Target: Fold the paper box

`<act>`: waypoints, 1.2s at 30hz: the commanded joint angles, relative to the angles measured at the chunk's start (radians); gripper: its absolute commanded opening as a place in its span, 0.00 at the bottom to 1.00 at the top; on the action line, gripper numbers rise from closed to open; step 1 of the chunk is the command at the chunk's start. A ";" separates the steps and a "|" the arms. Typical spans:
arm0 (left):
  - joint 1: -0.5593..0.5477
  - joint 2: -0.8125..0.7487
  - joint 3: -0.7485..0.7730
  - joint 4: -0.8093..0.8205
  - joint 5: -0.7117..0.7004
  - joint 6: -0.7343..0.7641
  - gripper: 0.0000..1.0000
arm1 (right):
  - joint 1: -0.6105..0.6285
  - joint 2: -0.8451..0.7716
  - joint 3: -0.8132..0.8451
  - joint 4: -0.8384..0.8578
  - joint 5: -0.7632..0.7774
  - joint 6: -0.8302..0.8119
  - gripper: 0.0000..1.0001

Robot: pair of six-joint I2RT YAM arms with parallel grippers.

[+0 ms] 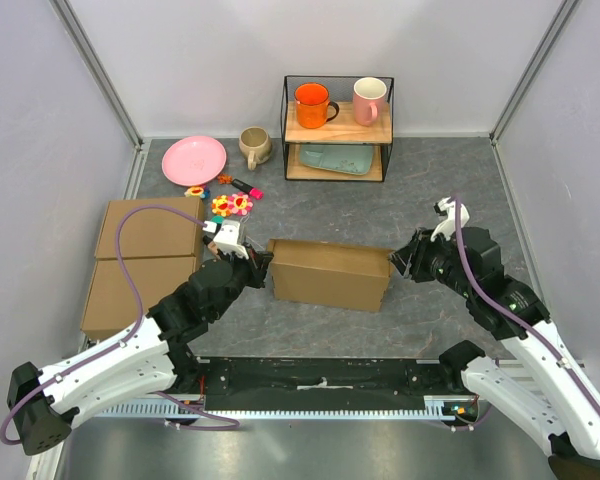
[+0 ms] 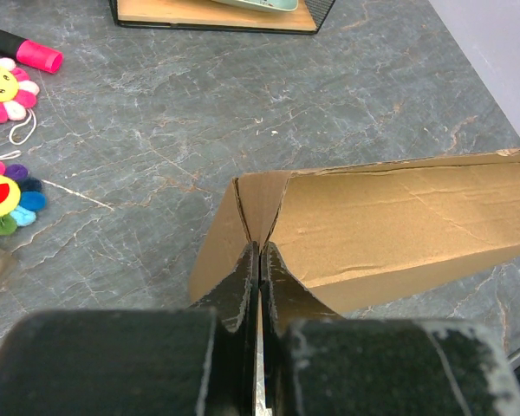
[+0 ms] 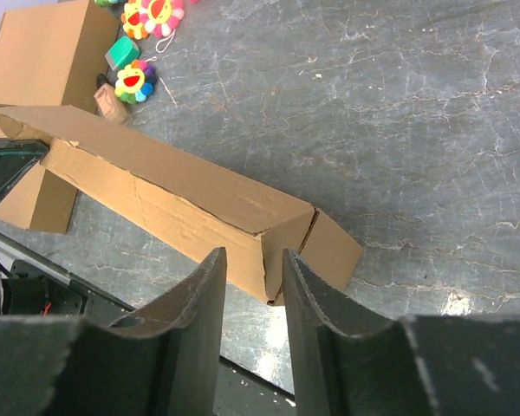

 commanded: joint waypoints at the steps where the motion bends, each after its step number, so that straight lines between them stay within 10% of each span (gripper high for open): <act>1: -0.006 0.017 0.005 -0.093 -0.034 0.028 0.02 | -0.004 0.006 -0.005 0.019 -0.008 -0.024 0.38; 11: -0.006 0.011 0.010 -0.096 -0.033 0.014 0.02 | -0.004 0.026 -0.019 0.039 0.011 -0.027 0.22; 15: -0.006 0.005 0.004 -0.087 -0.027 -0.003 0.02 | -0.004 0.015 -0.049 0.042 0.020 -0.019 0.00; 29: -0.006 -0.023 -0.045 -0.051 -0.014 -0.046 0.02 | 0.021 -0.030 -0.171 -0.039 0.029 0.099 0.00; 36: -0.006 -0.069 0.025 -0.070 -0.037 -0.006 0.18 | 0.021 -0.027 -0.160 -0.044 0.047 0.104 0.00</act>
